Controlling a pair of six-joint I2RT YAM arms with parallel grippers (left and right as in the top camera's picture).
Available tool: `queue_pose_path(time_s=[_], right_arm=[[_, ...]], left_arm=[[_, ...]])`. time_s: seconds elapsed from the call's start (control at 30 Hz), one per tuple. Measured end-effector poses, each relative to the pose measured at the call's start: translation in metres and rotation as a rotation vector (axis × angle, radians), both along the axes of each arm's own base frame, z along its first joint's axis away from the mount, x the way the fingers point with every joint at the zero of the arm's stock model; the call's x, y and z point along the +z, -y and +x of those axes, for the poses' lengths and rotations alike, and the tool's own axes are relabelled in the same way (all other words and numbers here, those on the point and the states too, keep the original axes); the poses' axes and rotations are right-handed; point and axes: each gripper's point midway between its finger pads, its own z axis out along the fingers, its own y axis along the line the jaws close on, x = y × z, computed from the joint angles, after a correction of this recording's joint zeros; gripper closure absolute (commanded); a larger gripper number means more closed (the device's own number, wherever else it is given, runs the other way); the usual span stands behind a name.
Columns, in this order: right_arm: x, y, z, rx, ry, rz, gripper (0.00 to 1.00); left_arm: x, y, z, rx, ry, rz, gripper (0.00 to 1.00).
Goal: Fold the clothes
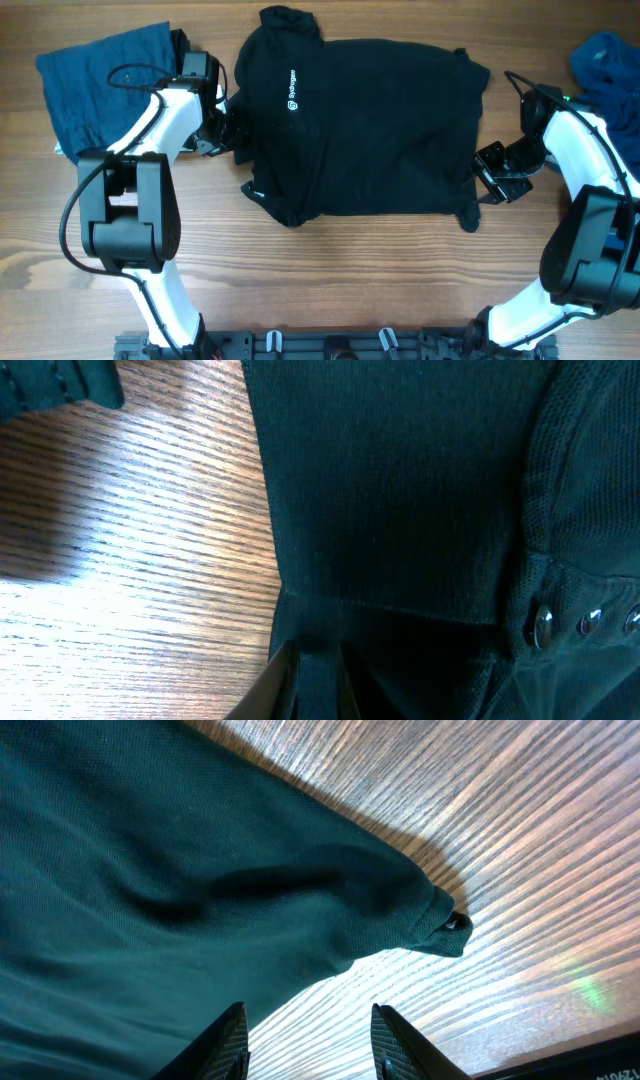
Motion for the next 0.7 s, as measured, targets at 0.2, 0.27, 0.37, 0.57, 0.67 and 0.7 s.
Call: queue_pose_path(time_s=[0.2,0.27,0.37,0.57,0.67,0.7], right_arm=[[-0.014,-0.002,-0.009,-0.027,-0.023,-0.001,0.58],[-0.019,-0.002,-0.015,-0.029,-0.039,-0.003,0.58],[-0.021,0.0,-0.018,-0.026,-0.049,-0.021,0.57],[-0.036,0.003,-0.018,-0.045,-0.033,-0.046,0.57],[-0.043,0.001,-0.018,-0.053,-0.016,-0.04,0.62],[-0.044,0.001,-0.017,-0.057,-0.014,-0.039,0.71]], left_arm=[[0.0,0.0,0.0,0.0,0.0,0.0,0.86],[0.0,0.0,0.0,0.0,0.0,0.0,0.86],[0.0,0.0,0.0,0.0,0.0,0.0,0.86],[0.0,0.0,0.0,0.0,0.0,0.0,0.86],[0.0,0.0,0.0,0.0,0.0,0.0,0.86],[0.0,0.0,0.0,0.0,0.0,0.0,0.86]])
